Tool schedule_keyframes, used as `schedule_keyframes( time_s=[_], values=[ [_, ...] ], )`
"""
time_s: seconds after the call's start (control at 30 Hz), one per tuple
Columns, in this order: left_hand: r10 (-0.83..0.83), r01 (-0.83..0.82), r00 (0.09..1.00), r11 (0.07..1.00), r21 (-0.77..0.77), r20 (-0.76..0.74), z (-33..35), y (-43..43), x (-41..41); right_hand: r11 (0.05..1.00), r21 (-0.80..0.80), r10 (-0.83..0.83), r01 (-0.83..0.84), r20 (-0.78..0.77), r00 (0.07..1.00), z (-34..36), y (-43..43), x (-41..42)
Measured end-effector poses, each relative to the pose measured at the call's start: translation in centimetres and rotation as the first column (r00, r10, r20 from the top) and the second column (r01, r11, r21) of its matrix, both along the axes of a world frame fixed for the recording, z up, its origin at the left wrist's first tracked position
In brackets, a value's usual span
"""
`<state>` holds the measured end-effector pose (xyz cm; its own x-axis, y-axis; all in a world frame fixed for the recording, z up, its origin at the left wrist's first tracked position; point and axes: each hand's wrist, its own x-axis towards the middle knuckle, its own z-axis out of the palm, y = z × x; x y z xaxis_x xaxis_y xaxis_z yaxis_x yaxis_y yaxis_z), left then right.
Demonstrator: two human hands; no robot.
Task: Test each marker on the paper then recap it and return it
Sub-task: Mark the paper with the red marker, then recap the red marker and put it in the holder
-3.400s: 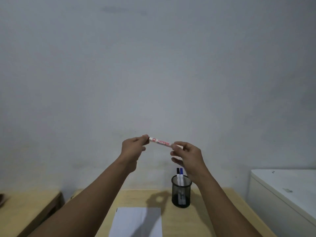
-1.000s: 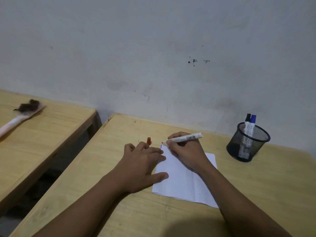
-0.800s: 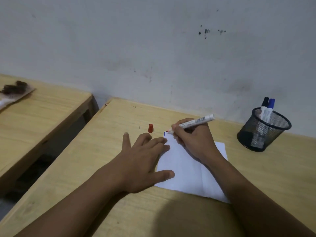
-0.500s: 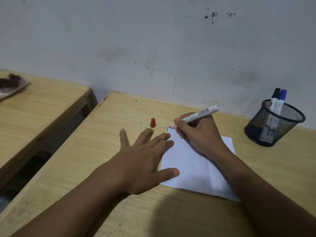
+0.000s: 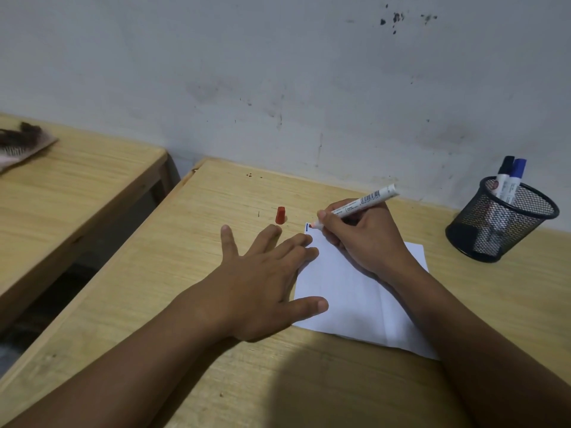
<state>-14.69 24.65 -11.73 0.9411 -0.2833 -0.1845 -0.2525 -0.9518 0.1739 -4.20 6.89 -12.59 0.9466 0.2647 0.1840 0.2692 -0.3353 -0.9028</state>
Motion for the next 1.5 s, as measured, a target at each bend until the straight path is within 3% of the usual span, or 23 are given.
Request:
schedule_keyframes(
  time_s=[0.33, 0.57, 0.67, 0.73, 0.83, 0.93, 1.0, 1.07, 1.17, 1.23, 1.3, 1.37, 1.5],
  values=[
    [-0.004, 0.005, 1.0, 1.0, -0.027, 0.01, -0.2, 0.2, 0.0, 0.998, 0.033, 0.045, -0.045, -0.002, 0.999, -0.1, -0.2, -0.1],
    [0.001, 0.011, 0.994, 0.994, -0.105, 0.113, 0.2, 0.1, -0.1, 0.943, 0.33, 0.013, 0.046, -0.174, 0.985, 1.0, -0.5, -0.2],
    [0.029, -0.005, 0.988, 0.987, -0.158, 0.151, 0.3, 0.0, -0.4, 0.911, 0.405, -0.009, 0.08, -0.173, 0.985, 2.7, -1.0, -0.5],
    [0.091, -0.03, 0.966, 0.97, -0.242, 0.243, 0.2, -0.2, -0.4, 0.903, 0.421, -0.033, 0.082, -0.122, 0.992, 4.2, -1.4, -0.8],
    [0.347, -0.163, 0.837, 0.896, -0.412, 0.423, 0.6, -0.5, 1.2, 0.899, 0.433, -0.043, 0.071, -0.074, 0.996, 6.3, -2.2, -1.5],
    [0.445, -0.356, 0.849, 0.88, -0.314, 0.284, 1.8, 0.3, 3.7, 0.904, 0.422, -0.053, 0.073, -0.059, 0.997, 7.7, -3.1, -2.9],
    [0.418, -0.373, 0.881, 0.902, -0.217, 0.222, 2.4, 1.0, 4.7, 0.913, 0.402, -0.05, 0.069, -0.06, 0.997, 8.1, -3.6, -4.1],
    [0.439, -0.371, 0.862, 0.887, -0.273, 0.254, 3.4, 0.9, 4.5, 0.914, 0.399, -0.049, 0.069, -0.059, 0.997, 8.9, -4.6, -5.4],
    [0.556, -0.361, 0.798, 0.749, -0.555, 0.232, 6.1, -0.1, 3.8, 0.891, 0.443, -0.076, 0.098, -0.067, 0.995, 11.0, -6.2, -6.9],
    [0.564, -0.256, 0.815, 0.557, -0.79, 0.134, 9.2, -1.2, 2.8, 0.873, 0.475, -0.096, 0.112, -0.059, 0.994, 12.9, -6.9, -7.7],
    [0.473, -0.144, 0.879, 0.378, -0.915, 0.057, 12.5, -2.5, 1.3, 0.864, 0.491, -0.107, 0.11, -0.035, 0.994, 15.1, -7.4, -8.5],
    [0.355, -0.037, 0.932, 0.313, -0.949, 0.08, 15.4, -3.6, -0.1, 0.855, 0.509, -0.117, 0.104, -0.006, 0.993, 17.3, -7.6, -9.6],
    [0.223, 0.103, 0.96, 0.284, -0.953, 0.17, 19.6, -5.3, -2.7, 0.848, 0.525, -0.129, 0.08, 0.058, 0.99, 20.9, -7.8, -12.0]
  ],
)
